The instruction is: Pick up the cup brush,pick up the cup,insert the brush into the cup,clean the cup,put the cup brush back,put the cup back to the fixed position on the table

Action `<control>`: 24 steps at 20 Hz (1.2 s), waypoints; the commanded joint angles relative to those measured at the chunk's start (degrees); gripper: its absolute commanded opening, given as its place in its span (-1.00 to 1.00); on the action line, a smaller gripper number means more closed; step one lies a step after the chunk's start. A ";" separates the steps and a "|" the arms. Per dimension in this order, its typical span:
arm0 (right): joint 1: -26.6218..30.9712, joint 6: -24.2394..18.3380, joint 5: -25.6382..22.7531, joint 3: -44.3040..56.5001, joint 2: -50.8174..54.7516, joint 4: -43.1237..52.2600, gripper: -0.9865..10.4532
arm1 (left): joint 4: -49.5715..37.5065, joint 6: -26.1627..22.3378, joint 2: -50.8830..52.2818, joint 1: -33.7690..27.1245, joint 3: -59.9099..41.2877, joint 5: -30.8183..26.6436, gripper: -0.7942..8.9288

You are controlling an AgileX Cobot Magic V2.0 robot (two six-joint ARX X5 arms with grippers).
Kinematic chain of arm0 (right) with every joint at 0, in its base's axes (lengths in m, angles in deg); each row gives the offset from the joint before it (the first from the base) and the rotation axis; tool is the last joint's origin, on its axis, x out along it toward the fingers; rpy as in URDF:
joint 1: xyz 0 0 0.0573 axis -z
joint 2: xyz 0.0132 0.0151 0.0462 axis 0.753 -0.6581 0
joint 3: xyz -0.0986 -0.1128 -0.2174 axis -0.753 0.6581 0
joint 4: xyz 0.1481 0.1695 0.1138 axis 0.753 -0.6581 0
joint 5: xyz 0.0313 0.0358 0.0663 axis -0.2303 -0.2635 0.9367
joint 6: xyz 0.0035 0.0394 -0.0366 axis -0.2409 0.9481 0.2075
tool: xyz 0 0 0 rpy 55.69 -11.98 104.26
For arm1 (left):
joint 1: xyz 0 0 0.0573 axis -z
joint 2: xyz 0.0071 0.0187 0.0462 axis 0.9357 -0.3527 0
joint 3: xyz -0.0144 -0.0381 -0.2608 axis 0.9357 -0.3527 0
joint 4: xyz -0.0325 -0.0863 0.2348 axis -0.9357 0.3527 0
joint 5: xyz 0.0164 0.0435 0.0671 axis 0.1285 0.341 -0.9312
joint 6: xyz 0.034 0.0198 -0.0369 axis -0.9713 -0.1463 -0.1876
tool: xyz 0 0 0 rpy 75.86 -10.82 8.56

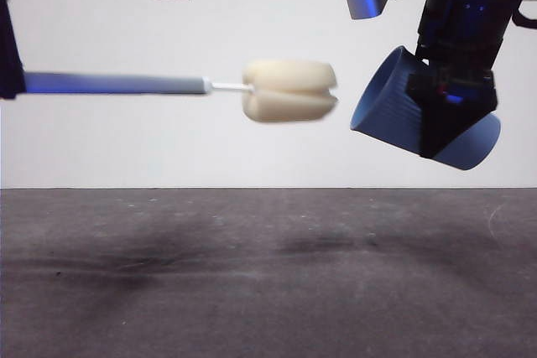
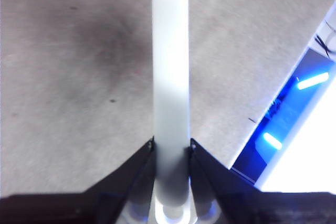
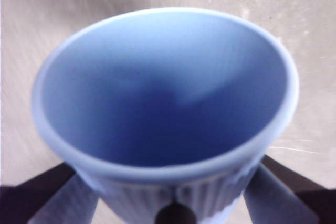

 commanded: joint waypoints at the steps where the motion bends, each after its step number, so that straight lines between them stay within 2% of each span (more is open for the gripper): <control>1: -1.33 -6.27 -2.67 0.02 -0.13 -1.16 -0.85 | -1.77 -0.61 -1.81 1.51 -0.17 0.35 -0.85; 4: -2.95 -9.27 -5.86 0.02 -0.13 -1.70 -0.85 | -3.37 -0.61 -3.78 3.15 -0.17 0.37 -0.85; 8: -4.90 -11.43 -7.10 0.02 -0.74 -1.86 -0.85 | -5.11 -0.59 -6.05 5.42 -0.17 0.37 -0.85; 20: -12.33 -13.38 -8.44 0.02 -7.39 -2.45 -0.85 | -10.10 -0.31 -10.38 7.89 -0.17 1.29 -0.85; 24: -14.91 -13.38 -8.24 0.02 -8.07 -1.49 -0.85 | -14.49 1.84 -13.14 9.44 -0.17 2.19 -0.85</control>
